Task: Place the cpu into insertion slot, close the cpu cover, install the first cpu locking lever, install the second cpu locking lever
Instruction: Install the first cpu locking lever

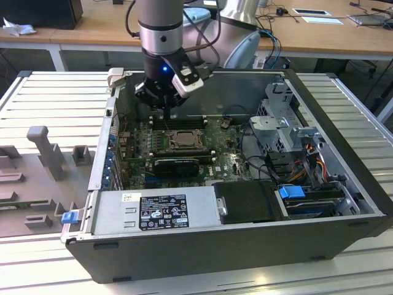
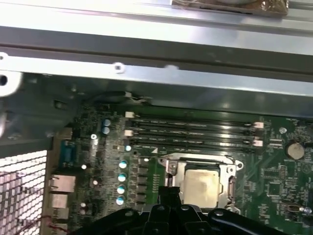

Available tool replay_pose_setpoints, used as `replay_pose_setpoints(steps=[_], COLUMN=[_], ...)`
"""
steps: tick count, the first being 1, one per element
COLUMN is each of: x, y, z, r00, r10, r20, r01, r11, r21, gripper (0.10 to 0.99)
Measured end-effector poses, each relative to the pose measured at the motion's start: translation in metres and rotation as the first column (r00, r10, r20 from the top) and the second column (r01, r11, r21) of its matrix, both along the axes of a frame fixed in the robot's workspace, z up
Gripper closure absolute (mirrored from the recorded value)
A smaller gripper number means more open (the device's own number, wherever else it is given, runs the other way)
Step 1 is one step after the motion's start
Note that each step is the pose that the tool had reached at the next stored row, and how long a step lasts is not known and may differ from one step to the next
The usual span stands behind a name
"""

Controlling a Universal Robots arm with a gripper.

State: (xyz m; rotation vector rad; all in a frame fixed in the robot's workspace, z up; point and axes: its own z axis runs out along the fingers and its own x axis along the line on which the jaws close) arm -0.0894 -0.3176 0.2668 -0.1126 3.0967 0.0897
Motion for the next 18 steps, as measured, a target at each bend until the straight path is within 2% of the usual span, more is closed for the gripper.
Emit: replay_pose_setpoints(steps=[3, 5, 6, 8, 9, 14, 17, 18], x=[-0.0117, -0.0198, -0.0210, -0.0215, -0.0217, -0.0219, -0.0219, -0.0207], y=[0.0006, 0.0012, 0.0023, 0.0066, 0.0112, 0.0177, 0.0211, 0.0216], z=[-0.0014, -0.0024, -0.0029, -0.0046, -0.0061, -0.0098, -0.0102, -0.0102], r00=[1.0000, 1.0000, 1.0000, 1.0000, 1.0000, 1.0000, 1.0000, 1.0000], r10=[0.000, 0.000, 0.000, 0.000, 0.000, 0.002, 0.003, 0.004], r20=[0.0039, 0.0042, 0.0041, 0.0041, 0.0040, 0.0040, 0.0021, -0.0017], r01=[0.000, 0.000, 0.000, 0.000, 0.000, -0.002, -0.003, -0.004], r11=[1.0000, 1.0000, 1.0000, 1.0000, 1.0000, 1.0000, 1.0000, 1.0000], r21=[0.000, 0.000, 0.000, 0.000, 0.000, 0.000, 0.000, 0.000], gripper=[0.980, 0.980, 0.980, 0.980, 0.980, 0.980, 0.980, 0.980])
